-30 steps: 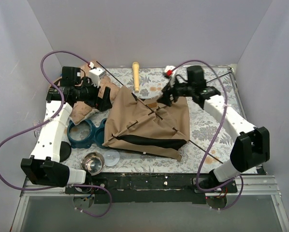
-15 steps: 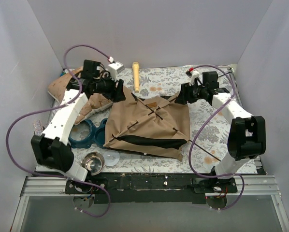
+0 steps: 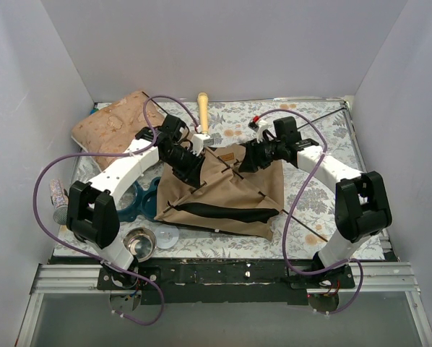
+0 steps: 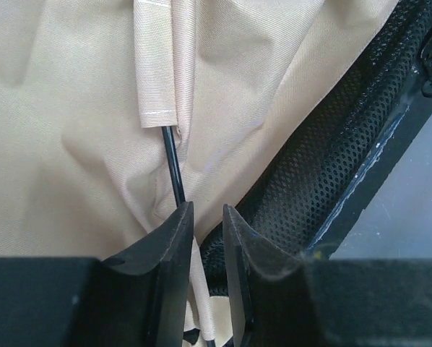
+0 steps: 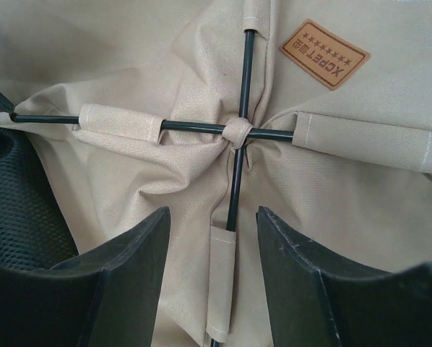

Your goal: Set up the pet tent

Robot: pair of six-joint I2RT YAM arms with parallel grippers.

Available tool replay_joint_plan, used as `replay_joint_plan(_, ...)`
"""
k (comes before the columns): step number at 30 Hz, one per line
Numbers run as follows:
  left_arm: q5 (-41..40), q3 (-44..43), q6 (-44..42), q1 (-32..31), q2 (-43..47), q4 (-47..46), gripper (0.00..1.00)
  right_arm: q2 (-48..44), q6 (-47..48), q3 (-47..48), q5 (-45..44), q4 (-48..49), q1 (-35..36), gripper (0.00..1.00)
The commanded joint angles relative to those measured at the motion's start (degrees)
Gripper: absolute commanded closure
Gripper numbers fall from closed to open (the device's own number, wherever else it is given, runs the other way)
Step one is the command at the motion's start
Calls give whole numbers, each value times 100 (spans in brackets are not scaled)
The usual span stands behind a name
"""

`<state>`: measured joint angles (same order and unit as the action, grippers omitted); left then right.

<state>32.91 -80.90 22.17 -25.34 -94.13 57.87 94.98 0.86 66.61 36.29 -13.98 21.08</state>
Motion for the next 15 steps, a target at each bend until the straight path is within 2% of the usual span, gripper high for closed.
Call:
replay_joint_plan(1, 41, 48, 191, -120, 114, -214, 77, 20, -402, -78, 97, 369, 107, 41)
replay_joint_plan(15, -469, 92, 270, -278, -352, -592, 73, 539, -921, -25, 89, 782, 274, 37)
